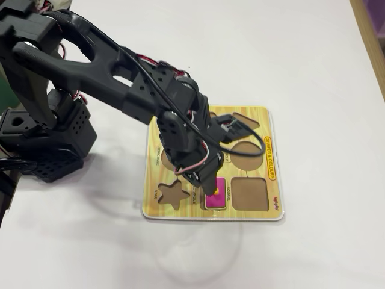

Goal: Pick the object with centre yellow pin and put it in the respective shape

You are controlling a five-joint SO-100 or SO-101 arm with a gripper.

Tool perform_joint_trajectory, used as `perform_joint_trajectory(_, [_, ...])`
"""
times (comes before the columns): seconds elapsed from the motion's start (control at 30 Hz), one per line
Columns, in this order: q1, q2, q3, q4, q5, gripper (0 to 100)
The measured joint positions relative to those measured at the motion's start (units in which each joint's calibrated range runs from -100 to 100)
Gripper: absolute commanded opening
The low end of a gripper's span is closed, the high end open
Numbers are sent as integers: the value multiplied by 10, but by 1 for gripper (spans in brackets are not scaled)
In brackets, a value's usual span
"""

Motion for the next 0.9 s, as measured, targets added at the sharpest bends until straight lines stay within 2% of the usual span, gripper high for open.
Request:
perform_joint_trajectory(0.17, [-9,-61,53,0,-3,16])
perform_joint_trajectory(0.4, [-7,-167,160,0,-92,16])
perform_joint_trajectory(0.9, [-45,-440,373,0,-216,16])
